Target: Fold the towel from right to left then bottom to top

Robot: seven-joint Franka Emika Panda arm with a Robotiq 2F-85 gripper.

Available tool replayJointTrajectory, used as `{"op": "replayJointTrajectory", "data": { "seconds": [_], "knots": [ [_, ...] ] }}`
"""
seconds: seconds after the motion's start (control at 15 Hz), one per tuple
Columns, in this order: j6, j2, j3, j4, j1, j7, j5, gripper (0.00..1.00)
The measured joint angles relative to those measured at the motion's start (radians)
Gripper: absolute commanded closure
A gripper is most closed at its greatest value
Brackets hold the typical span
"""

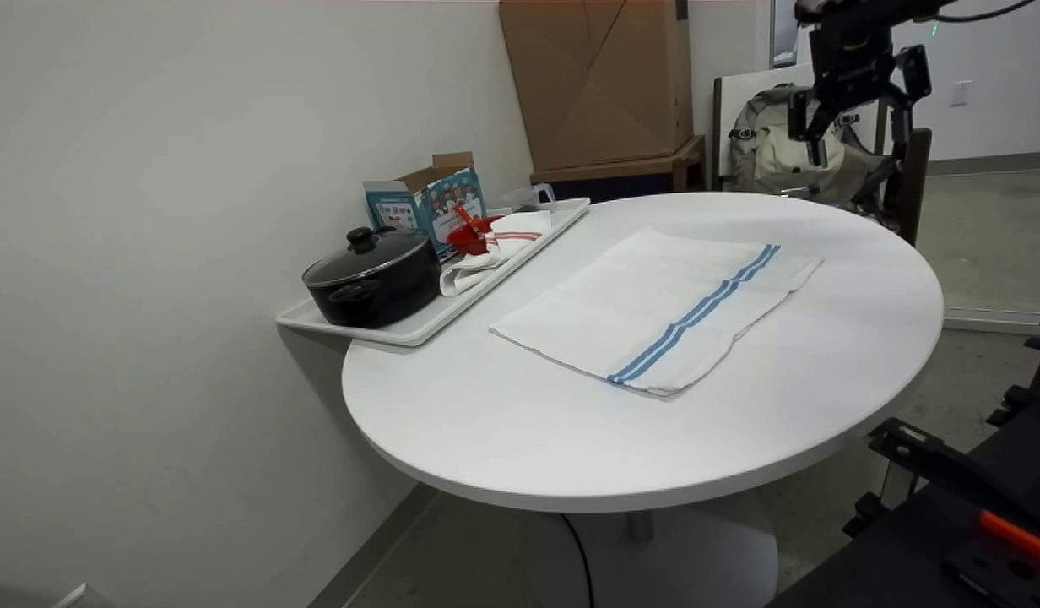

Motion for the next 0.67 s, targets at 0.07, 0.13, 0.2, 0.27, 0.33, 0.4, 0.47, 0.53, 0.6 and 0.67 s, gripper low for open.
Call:
{"op": "replayJointTrajectory", "data": {
  "seconds": [0.07,0.13,0.2,0.27,0.33,0.4,0.47,0.53,0.6,0.67],
  "knots": [
    [0.022,0.043,-0.004,0.023,0.006,0.007,0.005,0.0],
    [0.043,0.081,-0.007,0.043,0.011,0.008,0.013,0.0],
    [0.063,0.109,-0.011,0.057,0.014,0.008,0.026,0.0],
    [0.084,0.132,-0.014,0.067,0.017,0.007,0.045,0.0],
    [0.108,0.149,-0.015,0.07,0.019,0.007,0.066,0.0],
    [0.137,0.162,-0.017,0.07,0.02,0.006,0.091,0.0],
    [0.164,0.172,-0.017,0.069,0.02,0.006,0.116,0.0],
    [0.19,0.18,-0.018,0.067,0.02,0.005,0.142,0.0],
    [0.214,0.187,-0.019,0.065,0.02,0.003,0.166,0.0],
    [0.233,0.194,-0.02,0.064,0.019,0.001,0.19,0.0]
  ]
}}
